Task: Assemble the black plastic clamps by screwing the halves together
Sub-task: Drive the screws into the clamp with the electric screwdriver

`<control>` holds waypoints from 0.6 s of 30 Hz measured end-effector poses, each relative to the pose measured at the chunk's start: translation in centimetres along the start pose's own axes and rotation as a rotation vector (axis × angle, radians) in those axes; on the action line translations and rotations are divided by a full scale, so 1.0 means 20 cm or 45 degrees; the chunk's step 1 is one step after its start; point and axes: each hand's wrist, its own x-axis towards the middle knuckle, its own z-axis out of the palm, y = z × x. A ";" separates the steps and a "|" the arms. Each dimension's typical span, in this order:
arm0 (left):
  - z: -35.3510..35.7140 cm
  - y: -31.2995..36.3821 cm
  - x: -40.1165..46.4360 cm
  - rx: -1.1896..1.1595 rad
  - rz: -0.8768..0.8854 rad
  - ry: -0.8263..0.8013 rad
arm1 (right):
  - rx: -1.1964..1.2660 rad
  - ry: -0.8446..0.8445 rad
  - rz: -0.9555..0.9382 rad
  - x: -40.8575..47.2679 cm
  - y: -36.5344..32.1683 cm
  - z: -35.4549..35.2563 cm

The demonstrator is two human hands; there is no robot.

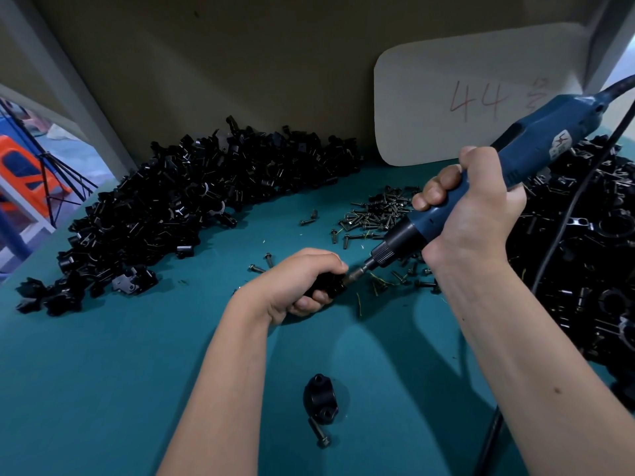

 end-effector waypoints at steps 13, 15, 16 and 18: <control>0.03 0.01 0.01 0.118 0.059 0.009 | 0.009 -0.027 0.012 0.00 -0.04 0.02; 0.04 0.01 0.01 0.121 0.070 0.027 | 0.012 -0.013 0.005 0.00 -0.04 0.02; 0.05 0.01 0.02 0.124 0.081 0.045 | 0.014 -0.008 0.000 0.00 -0.04 0.02; 0.05 0.01 0.03 0.137 0.107 0.084 | 0.032 -0.018 0.004 0.01 -0.04 0.02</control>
